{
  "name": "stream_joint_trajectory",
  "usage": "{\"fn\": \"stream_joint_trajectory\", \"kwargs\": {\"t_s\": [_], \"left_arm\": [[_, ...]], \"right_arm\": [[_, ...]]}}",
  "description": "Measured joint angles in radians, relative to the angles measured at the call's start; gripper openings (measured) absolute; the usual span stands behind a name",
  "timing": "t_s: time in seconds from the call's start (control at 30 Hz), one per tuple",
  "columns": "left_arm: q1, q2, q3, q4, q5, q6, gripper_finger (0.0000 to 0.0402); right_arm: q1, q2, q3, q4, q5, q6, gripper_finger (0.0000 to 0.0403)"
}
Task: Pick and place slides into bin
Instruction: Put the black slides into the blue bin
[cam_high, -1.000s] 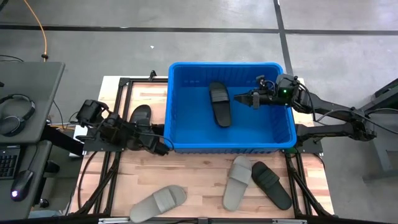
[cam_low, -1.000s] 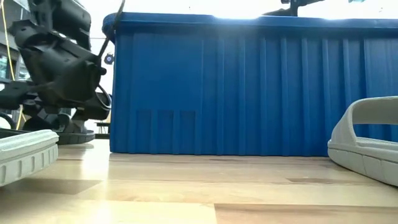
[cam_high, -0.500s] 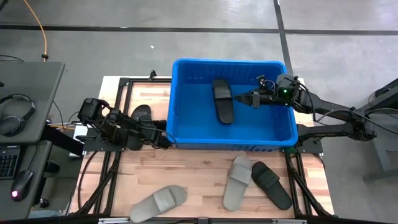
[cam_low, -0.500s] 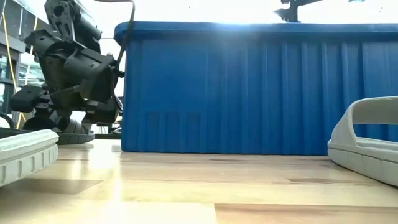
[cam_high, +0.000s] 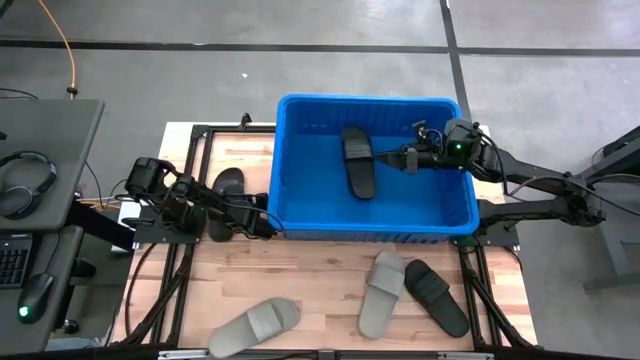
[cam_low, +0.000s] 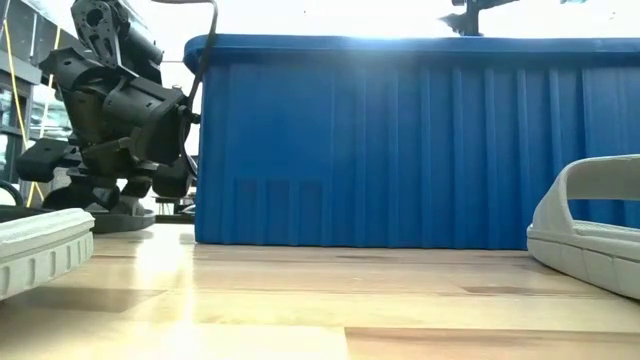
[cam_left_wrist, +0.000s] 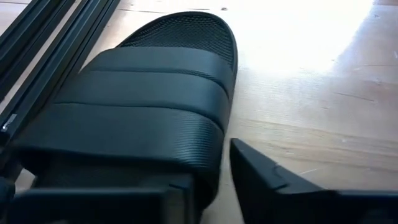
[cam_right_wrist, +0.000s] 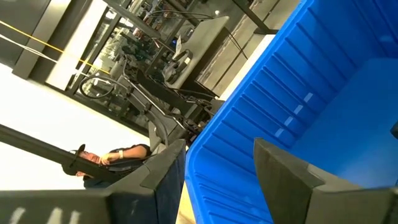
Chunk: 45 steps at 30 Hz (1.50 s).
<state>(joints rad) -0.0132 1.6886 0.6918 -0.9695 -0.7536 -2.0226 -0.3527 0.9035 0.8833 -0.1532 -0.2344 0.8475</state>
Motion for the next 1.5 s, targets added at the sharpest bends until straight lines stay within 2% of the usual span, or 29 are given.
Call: {"fn": "stream_joint_trajectory", "kwargs": {"t_s": [0.1,0.17,0.3,0.43,0.6,0.77,1.0,1.3,1.5], "left_arm": [[0.0,0.0,0.0,-0.001,0.0,0.0,0.002],[-0.001,0.0,0.001,-0.002,0.001,-0.001,0.0009],[-0.029,0.0,0.003,-0.024,0.019,-0.036,0.002],[-0.089,0.0,0.026,-0.12,0.043,-0.118,0.0006],[-0.17,0.0,0.086,-0.277,0.018,-0.231,0.0012],[-0.228,0.0,0.167,-0.422,-0.019,-0.264,0.0008],[-0.265,-0.001,0.292,-0.609,-0.053,-0.263,0.0004],[-0.262,-0.053,0.383,-0.61,-0.039,-0.117,0.0005],[-0.262,-0.1,0.364,-0.599,-0.017,-0.054,0.0003]], "right_arm": [[0.0,0.0,0.0,0.0,-0.001,-0.003,0.0179],[0.0,0.0,0.0,-0.001,-0.001,-0.01,0.0179],[0.0,0.0,0.0,-0.003,-0.002,-0.015,0.0179],[0.0,0.0,0.0,-0.009,-0.002,-0.018,0.0179],[0.0,0.0,0.0,-0.009,-0.003,-0.021,0.0179],[0.0,0.0,0.0,-0.009,-0.003,-0.027,0.0179],[0.0,0.0,0.0,-0.008,-0.004,-0.045,0.0179],[0.0,0.0,0.0,0.014,-0.043,-0.09,0.0179],[0.0,-0.001,0.0,0.015,-0.071,-0.122,0.0179]]}}
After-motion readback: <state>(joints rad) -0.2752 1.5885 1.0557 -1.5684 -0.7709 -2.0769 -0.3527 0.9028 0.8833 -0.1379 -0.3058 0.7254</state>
